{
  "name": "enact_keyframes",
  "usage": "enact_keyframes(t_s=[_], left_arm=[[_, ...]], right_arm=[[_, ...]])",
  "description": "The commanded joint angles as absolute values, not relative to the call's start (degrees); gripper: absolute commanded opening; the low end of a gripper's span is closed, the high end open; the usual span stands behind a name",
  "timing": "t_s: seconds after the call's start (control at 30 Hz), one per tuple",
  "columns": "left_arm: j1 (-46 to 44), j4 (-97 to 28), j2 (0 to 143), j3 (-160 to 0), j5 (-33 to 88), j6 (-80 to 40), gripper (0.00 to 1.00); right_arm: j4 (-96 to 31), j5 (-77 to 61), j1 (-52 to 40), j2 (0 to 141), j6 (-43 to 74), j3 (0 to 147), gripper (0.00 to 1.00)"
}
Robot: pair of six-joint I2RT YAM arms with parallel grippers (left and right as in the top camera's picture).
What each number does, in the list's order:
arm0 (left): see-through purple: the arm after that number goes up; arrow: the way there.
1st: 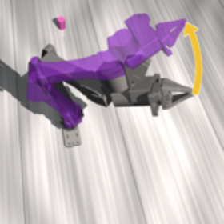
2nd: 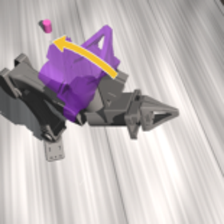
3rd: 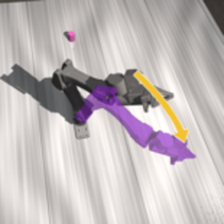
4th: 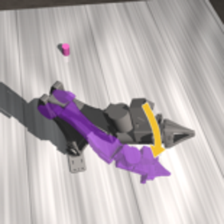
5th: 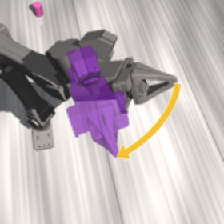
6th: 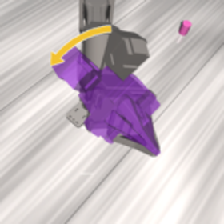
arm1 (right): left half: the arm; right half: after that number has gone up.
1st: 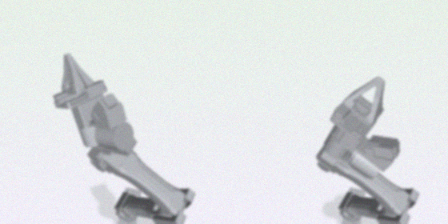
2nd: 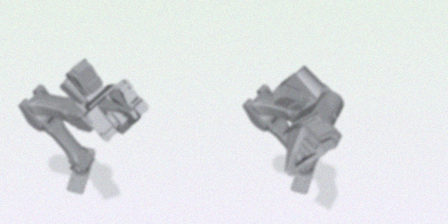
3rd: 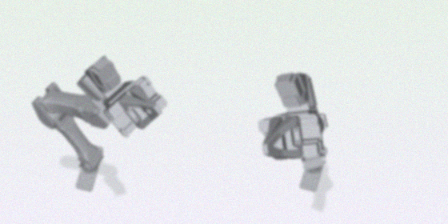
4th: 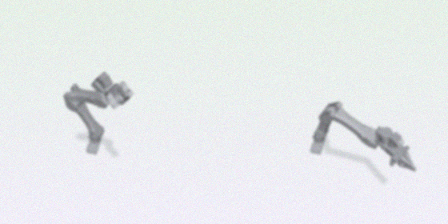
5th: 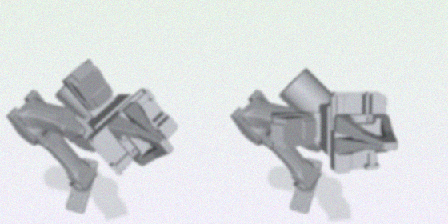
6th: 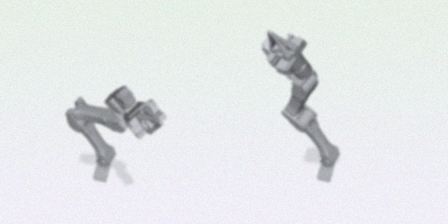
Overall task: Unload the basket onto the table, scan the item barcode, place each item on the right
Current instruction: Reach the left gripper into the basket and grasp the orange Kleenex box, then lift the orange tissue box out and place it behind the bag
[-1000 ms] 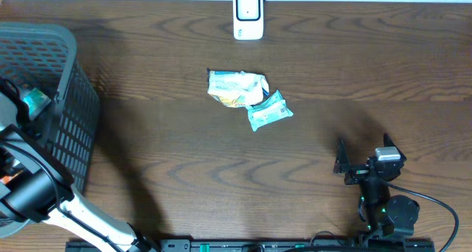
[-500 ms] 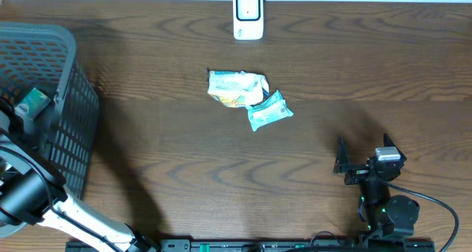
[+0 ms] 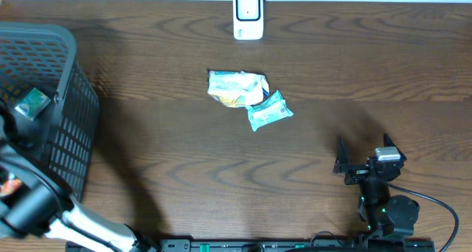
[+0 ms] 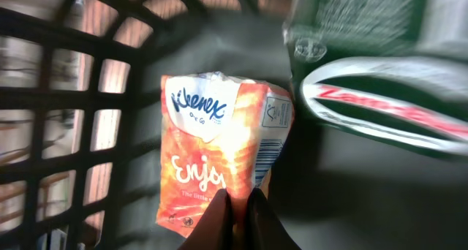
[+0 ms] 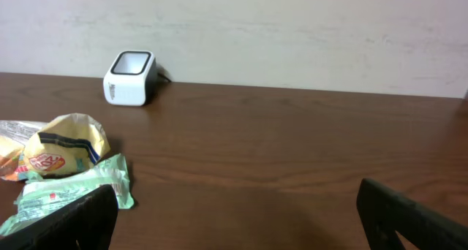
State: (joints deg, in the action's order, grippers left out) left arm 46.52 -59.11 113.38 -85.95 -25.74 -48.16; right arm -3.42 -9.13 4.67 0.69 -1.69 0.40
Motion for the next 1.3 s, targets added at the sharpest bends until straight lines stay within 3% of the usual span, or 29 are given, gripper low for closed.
enact_keyframes(t_s=[0.0, 0.33, 0.63, 0.93, 1.27], left_arm=[[45.8, -58.5, 100.4, -87.4, -22.2, -48.1, 0.07], [39.7, -49.4, 78.0, -87.4, -6.7, -46.1, 0.07], [20.9, -33.6, 68.8, -87.4, 8.7, -34.1, 0.07], [-3.4, -30.4, 76.1, -87.3, 9.5, -30.0, 0.07], [-14.3, -25.3, 97.9, -87.4, 9.4, -26.1, 0.07]], right_arm=[[-3.7, -8.9, 5.0, 0.3, -0.9, 0.4, 0.99], [-3.7, -8.9, 5.0, 0.3, -0.9, 0.4, 0.99], [-3.7, -8.9, 5.0, 0.3, -0.9, 0.4, 0.99], [-3.7, -8.9, 5.0, 0.3, -0.9, 0.4, 0.99], [-3.7, -8.9, 5.0, 0.3, -0.9, 0.4, 0.99]])
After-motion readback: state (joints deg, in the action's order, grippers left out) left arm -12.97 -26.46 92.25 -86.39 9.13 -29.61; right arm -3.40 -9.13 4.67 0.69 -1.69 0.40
